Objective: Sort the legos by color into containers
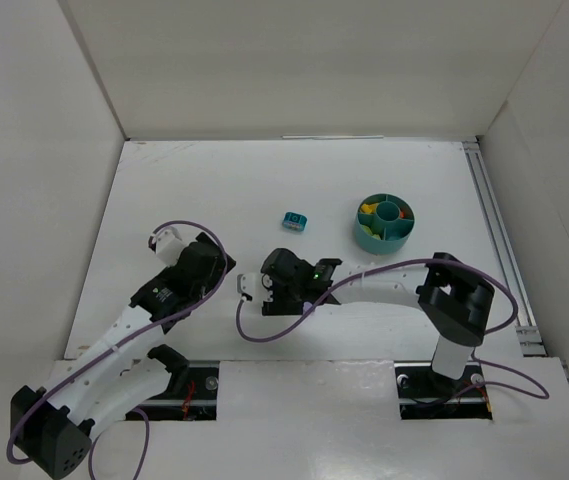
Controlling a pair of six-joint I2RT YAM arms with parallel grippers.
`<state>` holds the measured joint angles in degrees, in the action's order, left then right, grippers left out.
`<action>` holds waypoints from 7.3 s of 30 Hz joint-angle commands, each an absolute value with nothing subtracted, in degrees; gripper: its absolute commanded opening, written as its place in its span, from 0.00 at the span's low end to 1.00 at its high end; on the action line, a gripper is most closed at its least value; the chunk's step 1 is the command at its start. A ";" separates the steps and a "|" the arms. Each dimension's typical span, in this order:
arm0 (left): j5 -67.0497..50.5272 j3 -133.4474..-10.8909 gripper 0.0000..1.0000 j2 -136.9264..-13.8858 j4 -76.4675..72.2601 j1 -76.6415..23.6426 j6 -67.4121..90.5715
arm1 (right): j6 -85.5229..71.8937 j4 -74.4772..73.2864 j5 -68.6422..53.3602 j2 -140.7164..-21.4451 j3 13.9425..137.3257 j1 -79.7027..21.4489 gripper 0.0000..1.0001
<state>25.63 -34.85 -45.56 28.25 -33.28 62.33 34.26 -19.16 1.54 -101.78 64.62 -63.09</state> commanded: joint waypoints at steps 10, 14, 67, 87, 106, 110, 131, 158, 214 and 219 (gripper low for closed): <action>27.69 -34.37 1.00 -44.21 29.36 -33.05 62.93 | 33.22 -17.67 -2.19 -103.63 64.61 -63.46 0.65; 27.69 -34.37 1.00 -44.21 29.36 -33.05 62.93 | 33.22 -17.05 -7.72 -101.17 63.90 -63.46 0.65; 28.21 -34.37 1.00 -46.41 27.77 -33.05 61.87 | 35.86 -11.60 -9.32 -100.11 55.20 -66.27 0.44; 28.21 -34.37 1.00 -46.41 27.25 -33.05 60.82 | 29.09 -11.25 -9.05 -96.32 50.54 -66.27 0.51; 27.69 -34.37 1.00 -46.41 26.72 -33.05 59.77 | 26.55 -11.16 -3.60 -101.17 52.92 -66.27 0.45; 27.69 -34.37 1.00 -46.41 26.72 -33.05 59.77 | 22.69 -11.78 -4.22 -97.92 49.59 -66.27 0.44; 27.69 -34.37 1.00 -46.93 26.72 -33.05 59.77 | 21.71 -7.12 -4.66 -100.10 50.71 -67.94 0.38; 27.69 -34.37 1.00 -47.54 25.66 -33.05 59.77 | 20.47 -6.77 -1.41 -92.30 48.25 -68.99 0.12; 13.26 -41.04 1.00 -62.14 8.61 -35.51 36.29 | 25.65 -20.74 2.63 -81.93 70.58 -15.08 0.51; 22.23 -43.41 1.00 -63.71 17.38 -33.85 43.32 | 32.32 -21.45 -1.20 -75.95 64.96 -34.48 0.59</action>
<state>16.01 -39.38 -63.66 11.49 -35.22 38.54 26.96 -23.75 3.53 -78.85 67.42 -22.63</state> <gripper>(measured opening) 0.997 0.592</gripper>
